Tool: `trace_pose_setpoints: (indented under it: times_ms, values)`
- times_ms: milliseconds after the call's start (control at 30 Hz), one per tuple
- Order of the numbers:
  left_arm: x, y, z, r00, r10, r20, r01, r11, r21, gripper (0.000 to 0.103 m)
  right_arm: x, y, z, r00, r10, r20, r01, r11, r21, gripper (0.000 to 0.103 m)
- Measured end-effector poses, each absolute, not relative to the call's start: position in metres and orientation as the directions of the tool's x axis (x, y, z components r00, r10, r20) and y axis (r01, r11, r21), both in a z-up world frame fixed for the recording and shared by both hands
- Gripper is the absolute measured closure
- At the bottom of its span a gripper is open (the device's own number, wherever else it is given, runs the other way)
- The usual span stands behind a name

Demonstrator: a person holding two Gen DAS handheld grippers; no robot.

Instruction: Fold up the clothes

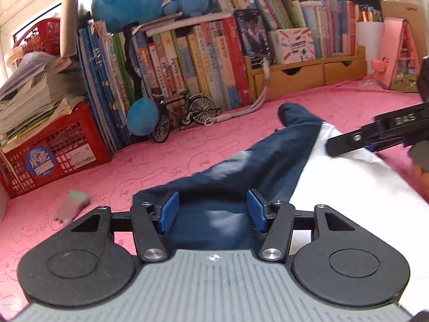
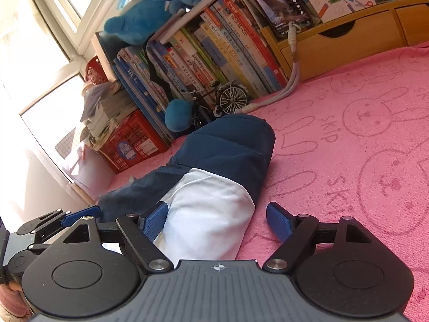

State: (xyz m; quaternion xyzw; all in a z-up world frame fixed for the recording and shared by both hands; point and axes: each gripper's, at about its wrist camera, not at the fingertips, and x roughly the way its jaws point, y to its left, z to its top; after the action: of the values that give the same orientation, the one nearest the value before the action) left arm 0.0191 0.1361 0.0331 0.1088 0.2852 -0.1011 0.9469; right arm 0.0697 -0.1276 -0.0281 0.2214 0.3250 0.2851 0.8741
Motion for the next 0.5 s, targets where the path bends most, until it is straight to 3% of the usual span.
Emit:
trace_pose_setpoints:
  times_ms: [67, 133, 233, 333, 500]
  values:
    - [0.036, 0.149, 0.029, 0.780, -0.140, -0.609, 0.233, 0.969, 0.075, 0.047, 0.065, -0.135, -0.027, 0.621, 0.646, -0.443, -0.331, 0.729, 0.599, 0.021]
    - [0.037, 0.151, 0.033, 0.773, -0.131, -0.621, 0.239, 0.967, 0.094, 0.046, 0.058, -0.147, -0.027, 0.611, 0.661, -0.435, -0.302, 0.703, 0.644, 0.020]
    - [0.022, 0.149, 0.044, 0.798, -0.105, -0.593, 0.242, 0.958, 0.155, 0.049, 0.046, -0.169, -0.028, 0.604, 0.678, -0.419, -0.270, 0.668, 0.693, 0.020]
    - [0.005, 0.157, 0.053, 0.804, -0.155, -0.574, 0.262, 0.959, 0.108, 0.048, 0.034, -0.185, -0.027, 0.602, 0.696, -0.390, -0.265, 0.635, 0.725, 0.017]
    - [0.009, 0.158, 0.028, 0.788, -0.028, -0.615, 0.210, 0.951, 0.227, 0.041, 0.029, -0.187, -0.028, 0.594, 0.720, -0.360, -0.265, 0.597, 0.757, 0.015]
